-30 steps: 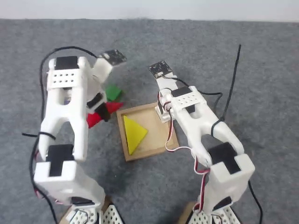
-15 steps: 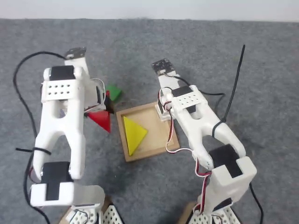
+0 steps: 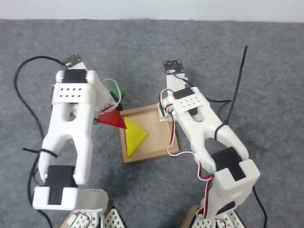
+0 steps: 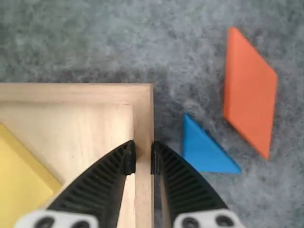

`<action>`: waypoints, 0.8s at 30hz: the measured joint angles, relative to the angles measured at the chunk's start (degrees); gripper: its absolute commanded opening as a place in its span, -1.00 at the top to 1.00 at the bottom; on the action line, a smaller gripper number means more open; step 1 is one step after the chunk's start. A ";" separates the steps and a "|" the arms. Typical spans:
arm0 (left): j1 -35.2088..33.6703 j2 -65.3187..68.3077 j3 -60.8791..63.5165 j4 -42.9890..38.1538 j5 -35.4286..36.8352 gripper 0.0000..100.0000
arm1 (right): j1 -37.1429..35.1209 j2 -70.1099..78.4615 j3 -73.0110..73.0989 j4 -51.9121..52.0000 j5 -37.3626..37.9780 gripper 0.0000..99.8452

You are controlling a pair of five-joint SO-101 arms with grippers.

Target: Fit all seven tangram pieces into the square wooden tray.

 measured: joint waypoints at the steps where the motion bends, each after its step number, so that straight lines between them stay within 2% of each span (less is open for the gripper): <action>1: 0.44 0.00 0.00 -0.18 0.44 0.85 | -0.35 0.00 0.00 0.00 0.00 0.94; 4: 1.23 0.00 0.00 -0.97 0.97 0.85 | -0.70 0.00 0.00 0.18 -0.18 0.94; 6: 1.85 0.00 0.00 -1.14 1.05 0.85 | -0.97 0.00 0.00 2.46 -2.90 0.90; 13: 2.11 0.00 0.00 -1.14 1.14 0.85 | -2.37 0.00 0.00 7.21 -25.93 0.47; 17: 2.11 0.00 0.00 -1.14 1.14 0.85 | -2.55 -0.09 0.00 7.21 -28.84 0.28; 20: 2.11 0.00 0.00 -1.14 2.46 0.85 | -2.46 -0.97 0.00 7.30 -29.01 0.31; 24: 2.11 0.00 0.26 -1.14 8.26 0.85 | -2.55 -4.13 0.00 7.82 -28.13 0.43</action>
